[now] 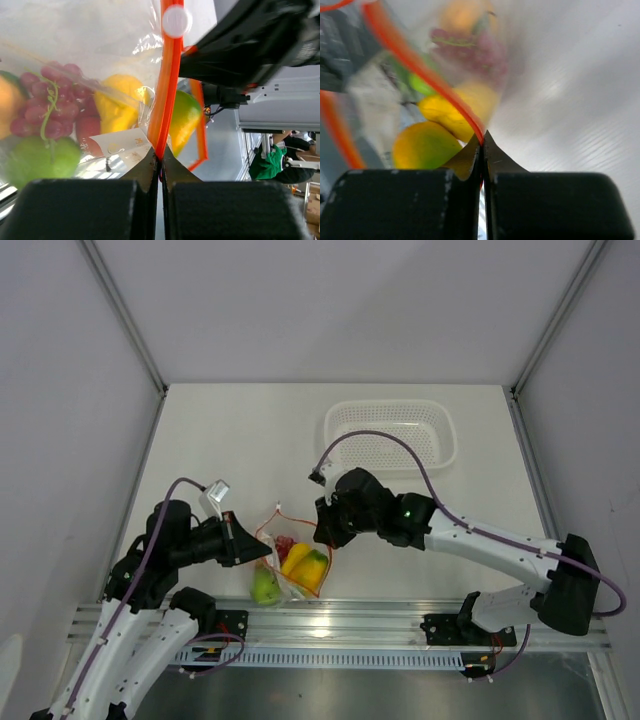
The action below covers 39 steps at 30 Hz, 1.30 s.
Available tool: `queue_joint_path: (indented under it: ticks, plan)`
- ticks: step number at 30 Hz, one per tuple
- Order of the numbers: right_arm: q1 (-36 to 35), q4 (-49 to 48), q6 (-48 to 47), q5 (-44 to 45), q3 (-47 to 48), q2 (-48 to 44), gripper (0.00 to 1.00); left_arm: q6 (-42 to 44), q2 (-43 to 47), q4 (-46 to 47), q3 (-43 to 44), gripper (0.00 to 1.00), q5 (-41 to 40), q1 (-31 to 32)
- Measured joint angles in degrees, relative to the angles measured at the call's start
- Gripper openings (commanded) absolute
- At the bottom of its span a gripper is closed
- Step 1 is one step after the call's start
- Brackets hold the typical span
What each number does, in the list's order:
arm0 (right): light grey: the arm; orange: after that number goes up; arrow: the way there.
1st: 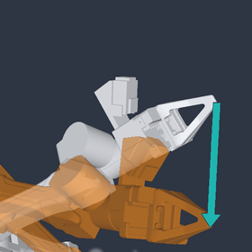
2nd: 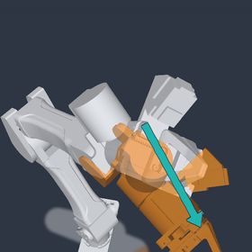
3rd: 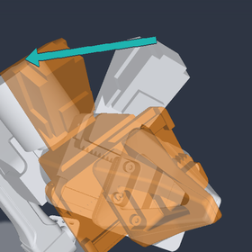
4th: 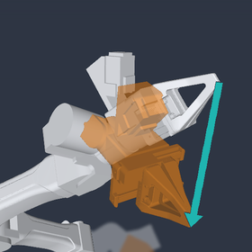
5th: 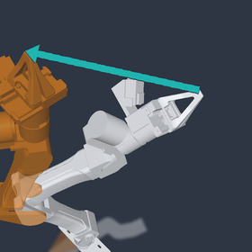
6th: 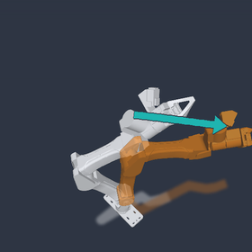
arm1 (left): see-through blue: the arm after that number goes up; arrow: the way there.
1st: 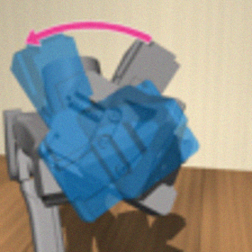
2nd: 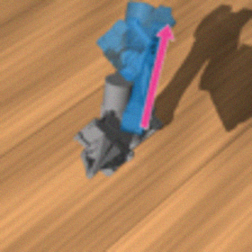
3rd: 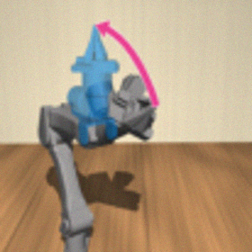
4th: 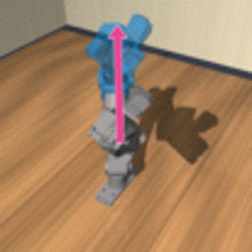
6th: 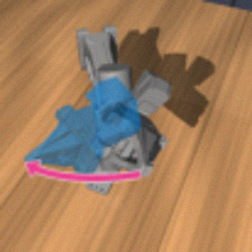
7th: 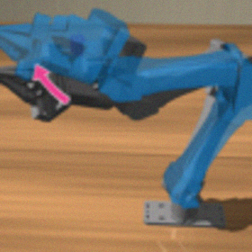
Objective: Place the food in the zip-top bag and seal the zipper
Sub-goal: Adjust the zipper food storage bag at the center of the board.
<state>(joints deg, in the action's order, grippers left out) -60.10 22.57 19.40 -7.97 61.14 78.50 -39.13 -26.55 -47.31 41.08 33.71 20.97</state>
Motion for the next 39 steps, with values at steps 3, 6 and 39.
queue_joint_path:
  ticks: [3, 6, 39]
  plan:
    - [-1.0, 4.1, 5.0, -0.4, 4.8, -2.9, 0.00, -0.3, 0.8, 1.2, 0.1, 0.01, 1.2, 0.3]
    - [-2.1, 5.6, 10.7, -0.9, 6.8, -5.2, 0.00, -1.3, 1.3, 3.0, 0.1, 0.01, 1.8, 1.9]
    - [-6.9, 6.8, 19.6, 10.4, 3.8, -4.0, 0.00, -2.5, 1.0, 4.8, -4.3, 0.01, -2.5, 4.5]
